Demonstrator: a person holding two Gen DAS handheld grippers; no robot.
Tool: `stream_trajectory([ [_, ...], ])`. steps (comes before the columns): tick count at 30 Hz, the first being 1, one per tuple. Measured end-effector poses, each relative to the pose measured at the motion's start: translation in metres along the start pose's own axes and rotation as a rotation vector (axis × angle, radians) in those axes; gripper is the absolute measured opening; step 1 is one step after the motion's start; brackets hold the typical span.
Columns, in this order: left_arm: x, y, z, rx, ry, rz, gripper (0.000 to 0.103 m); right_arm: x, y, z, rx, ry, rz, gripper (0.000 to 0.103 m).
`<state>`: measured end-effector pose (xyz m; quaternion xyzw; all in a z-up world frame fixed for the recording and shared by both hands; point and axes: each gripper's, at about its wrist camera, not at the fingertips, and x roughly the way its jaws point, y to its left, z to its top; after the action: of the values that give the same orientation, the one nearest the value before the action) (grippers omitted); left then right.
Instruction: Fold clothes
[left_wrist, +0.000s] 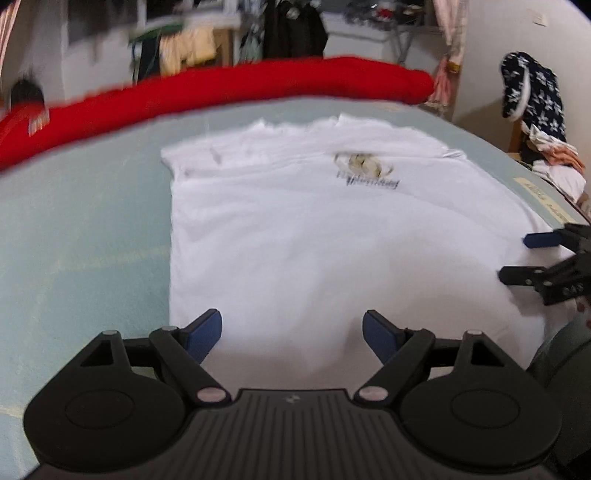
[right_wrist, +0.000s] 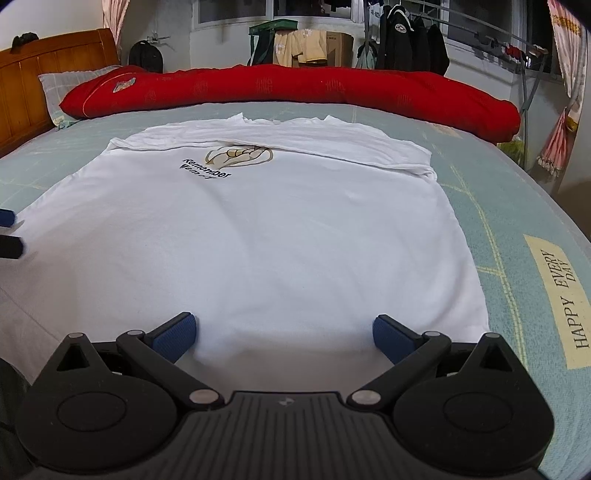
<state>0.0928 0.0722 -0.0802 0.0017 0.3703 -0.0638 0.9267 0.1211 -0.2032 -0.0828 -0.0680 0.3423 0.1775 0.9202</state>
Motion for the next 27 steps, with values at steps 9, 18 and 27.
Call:
stream_trajectory([
  [9,-0.026,0.007,-0.026,-0.056,-0.053,-0.024,0.091,-0.003,-0.001,-0.004,0.002,-0.028,0.005,0.103],
  [18,-0.015,-0.022,-0.011,0.038,-0.081,-0.092,0.092,-0.027,-0.031,-0.008,0.084,-0.062,-0.030,0.103],
  [27,0.004,-0.024,-0.019,0.094,-0.042,-0.108,0.102,-0.028,-0.046,-0.031,0.063,-0.071,-0.030,0.103],
])
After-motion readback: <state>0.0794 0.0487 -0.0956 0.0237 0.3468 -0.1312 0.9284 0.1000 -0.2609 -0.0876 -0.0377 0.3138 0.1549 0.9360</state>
